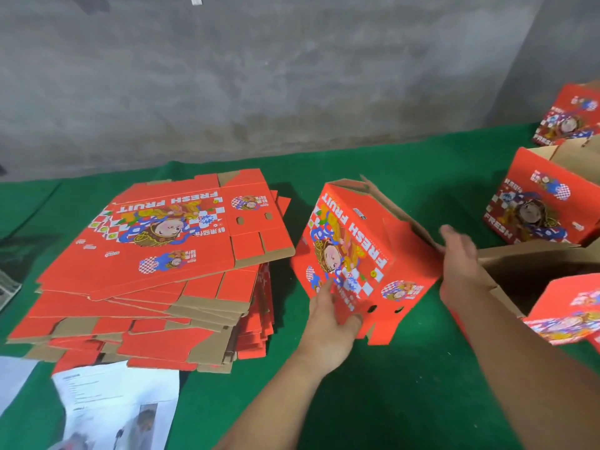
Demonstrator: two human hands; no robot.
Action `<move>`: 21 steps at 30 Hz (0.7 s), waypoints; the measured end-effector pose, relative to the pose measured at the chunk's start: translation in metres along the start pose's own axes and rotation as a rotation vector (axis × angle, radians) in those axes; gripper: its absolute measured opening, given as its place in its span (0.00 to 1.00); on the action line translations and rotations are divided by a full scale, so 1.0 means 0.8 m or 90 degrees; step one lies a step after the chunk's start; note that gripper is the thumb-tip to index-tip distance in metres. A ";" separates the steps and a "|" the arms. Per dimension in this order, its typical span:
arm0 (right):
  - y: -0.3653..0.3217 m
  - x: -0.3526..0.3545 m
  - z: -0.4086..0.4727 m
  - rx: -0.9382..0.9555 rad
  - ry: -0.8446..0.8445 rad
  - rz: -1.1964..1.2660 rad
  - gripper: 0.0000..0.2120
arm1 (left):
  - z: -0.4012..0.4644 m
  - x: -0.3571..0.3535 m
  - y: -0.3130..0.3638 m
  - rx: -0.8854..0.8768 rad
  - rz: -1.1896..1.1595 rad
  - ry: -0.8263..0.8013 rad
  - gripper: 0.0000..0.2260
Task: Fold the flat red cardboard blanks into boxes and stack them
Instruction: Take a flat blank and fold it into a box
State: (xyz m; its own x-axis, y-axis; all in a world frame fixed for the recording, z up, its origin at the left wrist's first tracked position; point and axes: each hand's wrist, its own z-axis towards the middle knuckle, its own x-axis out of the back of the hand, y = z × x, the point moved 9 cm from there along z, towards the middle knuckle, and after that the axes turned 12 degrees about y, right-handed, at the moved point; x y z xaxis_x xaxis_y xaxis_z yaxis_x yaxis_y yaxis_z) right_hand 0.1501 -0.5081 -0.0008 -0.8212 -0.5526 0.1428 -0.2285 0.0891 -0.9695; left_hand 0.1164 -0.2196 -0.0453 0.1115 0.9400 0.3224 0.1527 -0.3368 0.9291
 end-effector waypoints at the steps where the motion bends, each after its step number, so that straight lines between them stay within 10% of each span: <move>1: 0.002 -0.015 -0.005 0.021 -0.048 -0.078 0.41 | 0.004 0.002 0.007 -0.005 -0.008 0.006 0.40; 9: 0.021 -0.085 -0.104 0.170 -0.236 -0.136 0.22 | 0.015 0.006 0.054 -0.051 -0.173 0.080 0.41; 13: 0.024 -0.096 -0.165 0.048 -0.330 -0.013 0.17 | 0.004 0.002 0.068 -0.042 -0.282 0.047 0.49; 17: 0.033 -0.089 -0.210 -0.005 -0.366 0.114 0.27 | -0.010 0.018 0.094 -0.180 -0.198 0.078 0.12; 21: 0.043 -0.062 -0.184 0.006 -0.272 0.121 0.12 | -0.004 0.077 0.085 -0.234 -0.187 0.165 0.15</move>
State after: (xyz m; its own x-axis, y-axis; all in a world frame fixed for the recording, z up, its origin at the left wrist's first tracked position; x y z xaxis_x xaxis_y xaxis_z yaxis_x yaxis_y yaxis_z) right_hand 0.1062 -0.3559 -0.0115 -0.5593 -0.8186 -0.1310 -0.0885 0.2161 -0.9724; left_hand 0.1305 -0.1843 0.0384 -0.1367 0.9901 0.0301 -0.2177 -0.0597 0.9742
